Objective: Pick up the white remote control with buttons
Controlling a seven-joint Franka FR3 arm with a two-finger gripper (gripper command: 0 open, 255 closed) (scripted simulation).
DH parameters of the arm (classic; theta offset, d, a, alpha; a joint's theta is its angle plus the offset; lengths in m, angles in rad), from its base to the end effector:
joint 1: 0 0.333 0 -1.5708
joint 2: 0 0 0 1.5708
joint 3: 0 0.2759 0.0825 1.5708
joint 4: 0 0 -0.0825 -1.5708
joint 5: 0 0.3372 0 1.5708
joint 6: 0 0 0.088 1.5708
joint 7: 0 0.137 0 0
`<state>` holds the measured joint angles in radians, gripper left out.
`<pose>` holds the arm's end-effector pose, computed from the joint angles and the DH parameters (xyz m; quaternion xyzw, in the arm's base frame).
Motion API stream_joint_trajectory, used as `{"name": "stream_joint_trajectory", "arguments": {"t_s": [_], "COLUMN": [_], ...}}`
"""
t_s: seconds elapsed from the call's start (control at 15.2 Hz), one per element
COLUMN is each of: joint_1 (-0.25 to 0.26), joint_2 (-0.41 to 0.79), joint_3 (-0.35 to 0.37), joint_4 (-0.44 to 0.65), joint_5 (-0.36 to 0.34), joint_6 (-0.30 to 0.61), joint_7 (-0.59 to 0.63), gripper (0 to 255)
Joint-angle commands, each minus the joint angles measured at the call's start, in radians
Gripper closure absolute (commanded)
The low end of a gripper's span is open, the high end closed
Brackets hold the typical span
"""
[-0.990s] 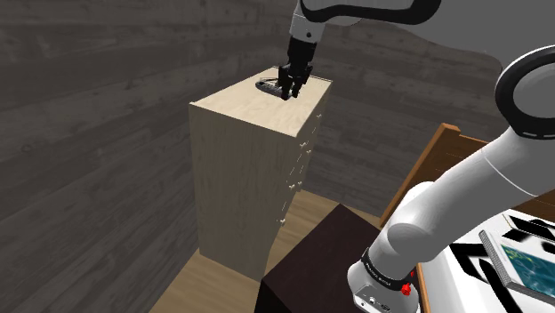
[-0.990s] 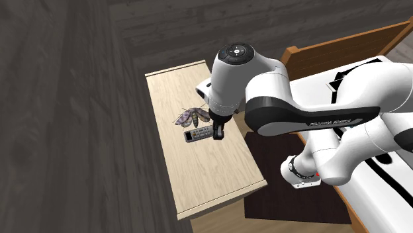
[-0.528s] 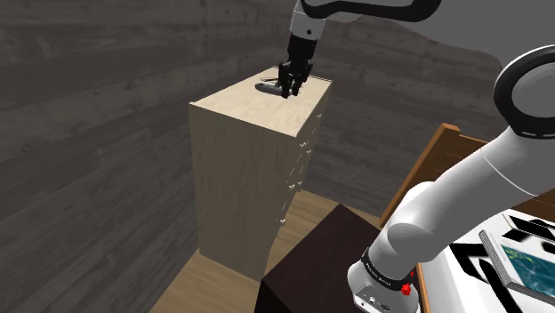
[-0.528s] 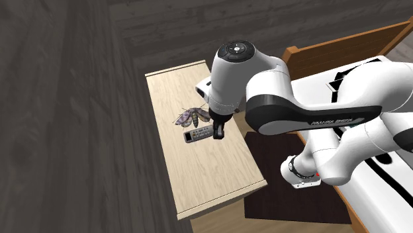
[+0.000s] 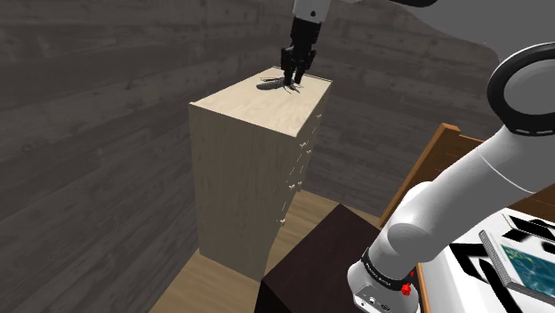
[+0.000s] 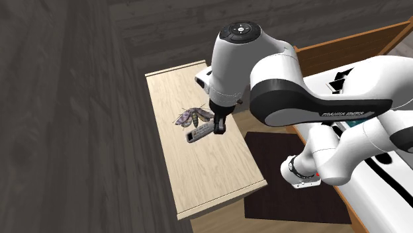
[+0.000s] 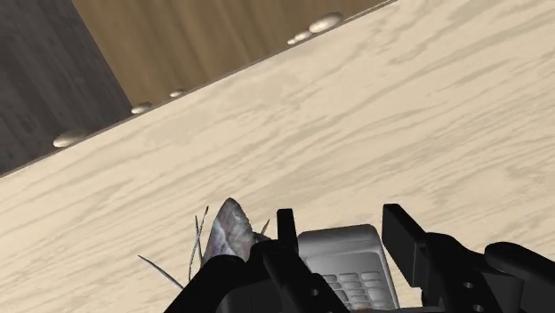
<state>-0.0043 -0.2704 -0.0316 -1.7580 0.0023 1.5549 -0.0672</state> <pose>0.4317 -0.0169 0.6003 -0.9993 -0.0161 -0.0338 0.0037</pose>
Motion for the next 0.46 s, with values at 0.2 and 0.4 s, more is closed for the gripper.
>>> {"name": "stream_joint_trajectory", "arguments": {"t_s": [0.2, 0.4], "joint_1": [0.001, 0.001], "joint_2": [0.031, 0.038], "joint_3": [0.001, 0.001], "joint_4": [0.104, 0.128], "joint_5": [0.001, 0.001], "joint_6": [-0.074, -0.091], "joint_7": [0.001, 0.001], "gripper": [255, 255]}}
